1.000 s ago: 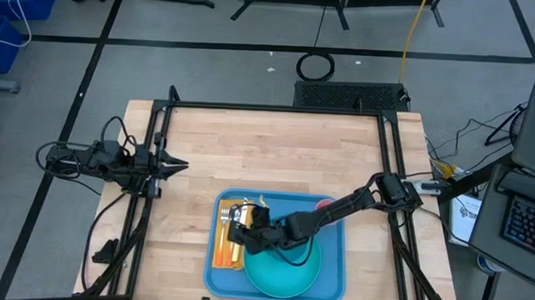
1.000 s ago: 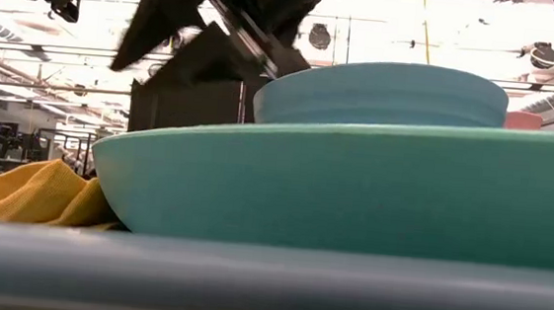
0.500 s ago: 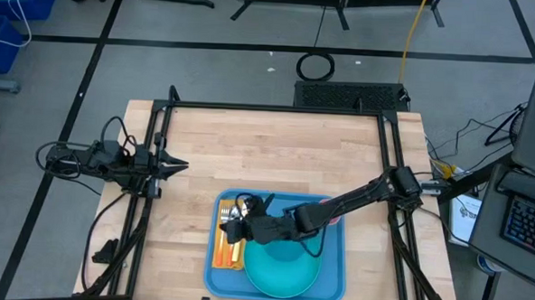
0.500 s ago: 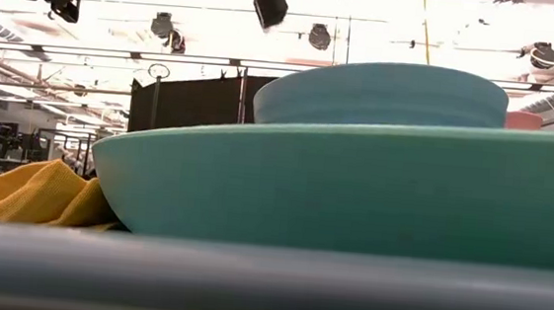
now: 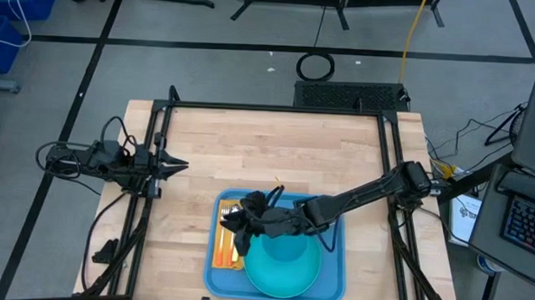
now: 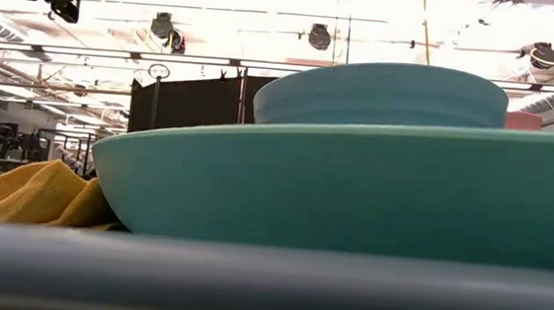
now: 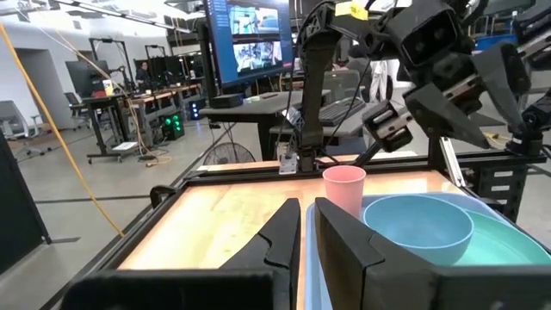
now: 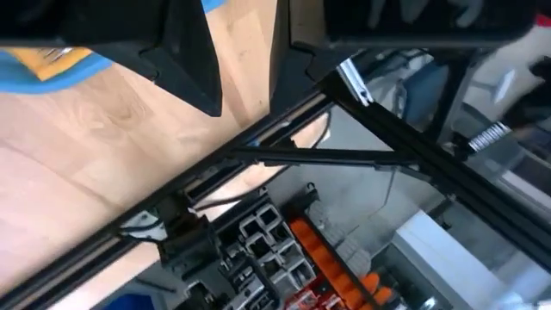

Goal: Set up tray
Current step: Return to Home Position

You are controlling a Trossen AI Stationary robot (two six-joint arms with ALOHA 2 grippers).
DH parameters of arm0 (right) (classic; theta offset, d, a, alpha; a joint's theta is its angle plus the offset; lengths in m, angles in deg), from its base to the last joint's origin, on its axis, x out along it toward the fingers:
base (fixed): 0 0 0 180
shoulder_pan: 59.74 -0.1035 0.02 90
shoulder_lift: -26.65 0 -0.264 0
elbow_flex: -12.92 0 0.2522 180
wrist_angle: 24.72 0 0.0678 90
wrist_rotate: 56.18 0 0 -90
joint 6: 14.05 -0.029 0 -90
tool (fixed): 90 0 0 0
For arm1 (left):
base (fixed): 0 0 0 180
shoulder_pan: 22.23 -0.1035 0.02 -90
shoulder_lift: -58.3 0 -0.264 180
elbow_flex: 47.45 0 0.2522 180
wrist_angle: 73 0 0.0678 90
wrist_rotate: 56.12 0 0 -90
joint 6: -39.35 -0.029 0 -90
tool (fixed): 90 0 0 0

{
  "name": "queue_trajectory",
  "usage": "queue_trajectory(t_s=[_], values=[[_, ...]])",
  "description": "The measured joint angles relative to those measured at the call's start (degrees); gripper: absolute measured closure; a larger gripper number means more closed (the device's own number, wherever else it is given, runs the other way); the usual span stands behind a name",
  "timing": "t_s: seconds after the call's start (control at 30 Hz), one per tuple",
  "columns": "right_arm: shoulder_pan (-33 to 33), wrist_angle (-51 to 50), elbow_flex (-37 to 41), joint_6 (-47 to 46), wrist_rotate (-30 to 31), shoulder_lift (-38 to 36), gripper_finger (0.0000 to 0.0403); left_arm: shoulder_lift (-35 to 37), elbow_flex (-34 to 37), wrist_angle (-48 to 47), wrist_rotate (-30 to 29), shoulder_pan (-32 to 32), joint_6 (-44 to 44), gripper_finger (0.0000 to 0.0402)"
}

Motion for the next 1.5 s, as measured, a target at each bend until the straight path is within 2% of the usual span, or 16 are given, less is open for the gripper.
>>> queue_trajectory(t_s=[0.13,0.3,0.4,0.53,0.7,0.83,1.07,1.23,1.5], values=[[0.3,-0.3,0.0,7.1,-0.1,0.0,0.0328,0.0,0.0,0.0,0.0,0.0,0.1,0.0357],[-0.6,-2.4,0.0,15.7,-0.6,0.0,0.0394,0.0,0.0,0.0,0.0,0.0,0.0,0.0357],[-0.9,-3.0,0.0,19.4,-1.7,0.0,0.0400,0.0,0.0,0.0,0.0,0.0,0.0,0.0357],[-1.3,-5.1,0.1,25.3,0.0,-1.9,0.0402,0.0,0.0,0.0,0.0,0.0,0.1,0.0357],[-1.3,-9.9,0.2,29.1,1.6,-8.1,0.0403,0.0,0.0,0.0,0.0,0.0,0.1,0.0357],[-1.3,-9.8,3.5,33.6,1.5,-14.3,0.0403,0.0,0.0,0.0,0.0,0.0,0.0,0.0357],[-1.3,-7.1,18.1,34.2,1.8,-29.7,0.0403,0.0,0.0,0.0,0.0,0.0,0.0,0.0357],[-1.3,2.4,34.0,35.0,4.0,-43.5,0.0403,0.0,0.0,0.0,0.0,0.0,0.0,0.0357],[-1.3,12.8,60.1,35.9,3.2,-63.1,0.0403,0.0,0.0,0.0,0.0,0.0,0.1,0.0357]])
